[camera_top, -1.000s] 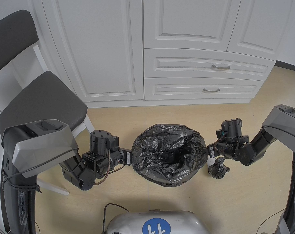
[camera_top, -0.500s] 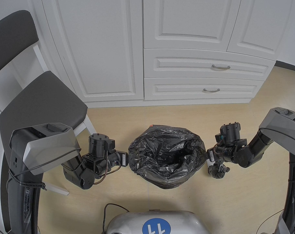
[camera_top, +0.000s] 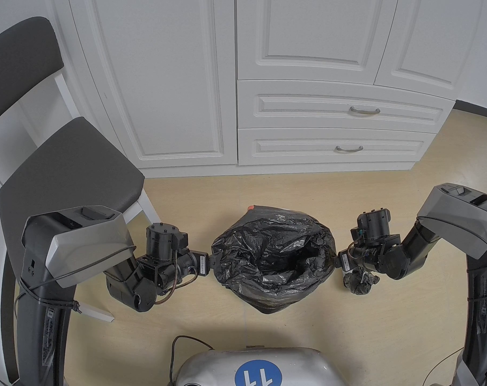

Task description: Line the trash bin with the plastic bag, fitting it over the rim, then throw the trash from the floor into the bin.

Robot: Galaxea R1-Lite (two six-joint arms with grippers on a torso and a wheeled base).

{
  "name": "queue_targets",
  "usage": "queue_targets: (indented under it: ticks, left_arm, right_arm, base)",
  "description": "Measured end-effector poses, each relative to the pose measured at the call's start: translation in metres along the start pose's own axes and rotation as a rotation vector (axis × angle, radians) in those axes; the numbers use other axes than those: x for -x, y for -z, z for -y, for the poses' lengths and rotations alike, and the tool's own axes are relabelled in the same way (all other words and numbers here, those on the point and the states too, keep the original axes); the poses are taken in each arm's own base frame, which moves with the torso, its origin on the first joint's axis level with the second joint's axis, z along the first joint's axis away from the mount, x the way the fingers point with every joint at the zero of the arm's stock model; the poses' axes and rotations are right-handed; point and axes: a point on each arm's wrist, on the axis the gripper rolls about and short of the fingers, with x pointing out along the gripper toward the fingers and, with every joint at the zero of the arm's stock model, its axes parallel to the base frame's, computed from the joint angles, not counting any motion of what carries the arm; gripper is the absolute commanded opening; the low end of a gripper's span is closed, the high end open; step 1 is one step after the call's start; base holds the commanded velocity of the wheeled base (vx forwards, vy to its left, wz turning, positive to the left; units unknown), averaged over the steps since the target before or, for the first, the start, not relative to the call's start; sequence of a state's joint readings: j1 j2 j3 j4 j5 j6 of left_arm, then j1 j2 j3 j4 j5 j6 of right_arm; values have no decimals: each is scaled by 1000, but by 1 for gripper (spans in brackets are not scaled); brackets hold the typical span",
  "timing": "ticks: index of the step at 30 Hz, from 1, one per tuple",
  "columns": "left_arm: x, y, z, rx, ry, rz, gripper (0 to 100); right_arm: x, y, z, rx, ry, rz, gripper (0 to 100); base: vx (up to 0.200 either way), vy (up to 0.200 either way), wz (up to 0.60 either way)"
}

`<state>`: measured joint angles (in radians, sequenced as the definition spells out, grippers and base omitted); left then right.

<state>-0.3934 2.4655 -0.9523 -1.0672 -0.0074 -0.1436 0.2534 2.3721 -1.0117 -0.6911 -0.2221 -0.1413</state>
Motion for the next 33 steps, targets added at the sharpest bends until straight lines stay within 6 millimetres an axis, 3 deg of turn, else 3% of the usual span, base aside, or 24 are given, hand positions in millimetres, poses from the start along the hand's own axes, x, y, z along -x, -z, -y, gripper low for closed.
queue_targets:
  ticks: [7, 14, 22, 33]
  left_arm:
    - [-6, -1, -4, 7, -8, 12, 100]
    - [-1, -13, 3, 5, 9, 40, 100]
    - [3, -26, 18, -5, 43, 76, 100]
    - [-13, -43, 25, -7, 54, 124, 100]
  right_arm:
    - [-6, 0, 1, -14, 6, 7, 100]
    - [17, -20, 7, -38, 13, 79, 100]
    - [30, -37, 4, -64, 29, 202, 100]
    - [14, -37, -18, -96, -8, 212, 100]
  base:
    - [0, 0, 0]
    - [0, 0, 0]
    - [0, 0, 0]
    - [0, 0, 0]
